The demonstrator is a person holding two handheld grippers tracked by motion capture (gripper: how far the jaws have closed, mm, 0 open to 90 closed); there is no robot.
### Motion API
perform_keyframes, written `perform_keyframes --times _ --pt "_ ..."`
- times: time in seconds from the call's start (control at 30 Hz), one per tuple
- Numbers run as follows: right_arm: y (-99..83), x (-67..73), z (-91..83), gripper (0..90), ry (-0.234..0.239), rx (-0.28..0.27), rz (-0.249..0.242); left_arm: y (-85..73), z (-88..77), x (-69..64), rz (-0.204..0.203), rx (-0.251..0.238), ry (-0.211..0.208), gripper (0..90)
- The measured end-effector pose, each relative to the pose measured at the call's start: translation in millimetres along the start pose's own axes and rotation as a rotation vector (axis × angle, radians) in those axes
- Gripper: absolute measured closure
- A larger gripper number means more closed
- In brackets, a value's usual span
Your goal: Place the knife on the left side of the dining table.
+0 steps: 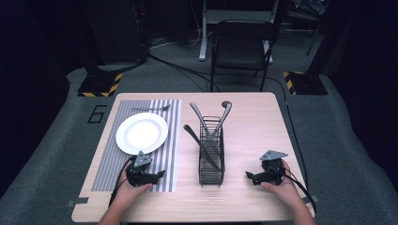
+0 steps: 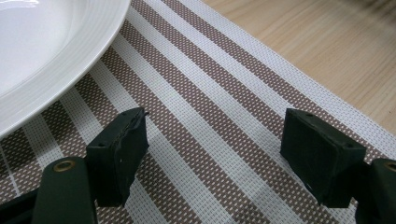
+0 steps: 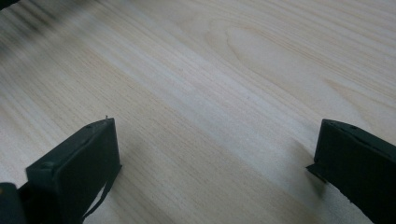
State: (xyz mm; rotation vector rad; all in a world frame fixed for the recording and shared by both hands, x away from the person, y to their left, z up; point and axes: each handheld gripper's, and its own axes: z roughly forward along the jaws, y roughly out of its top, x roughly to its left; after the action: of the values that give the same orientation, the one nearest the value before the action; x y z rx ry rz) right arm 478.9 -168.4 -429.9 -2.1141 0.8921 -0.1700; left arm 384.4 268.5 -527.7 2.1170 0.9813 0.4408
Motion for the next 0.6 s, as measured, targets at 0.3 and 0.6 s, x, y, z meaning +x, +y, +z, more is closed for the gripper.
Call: perform_keyframes --times 0.3,0.6 --pt "0.0 0.0 0.0 0.0 0.0 0.0 0.0 -0.2 0.7 -0.9 -0.002 -0.007 0.01 23.1" --pt "0.0 0.0 0.0 0.0 0.0 0.0 0.0 -0.1 0.8 -1.3 -0.008 -0.009 0.015 23.6"
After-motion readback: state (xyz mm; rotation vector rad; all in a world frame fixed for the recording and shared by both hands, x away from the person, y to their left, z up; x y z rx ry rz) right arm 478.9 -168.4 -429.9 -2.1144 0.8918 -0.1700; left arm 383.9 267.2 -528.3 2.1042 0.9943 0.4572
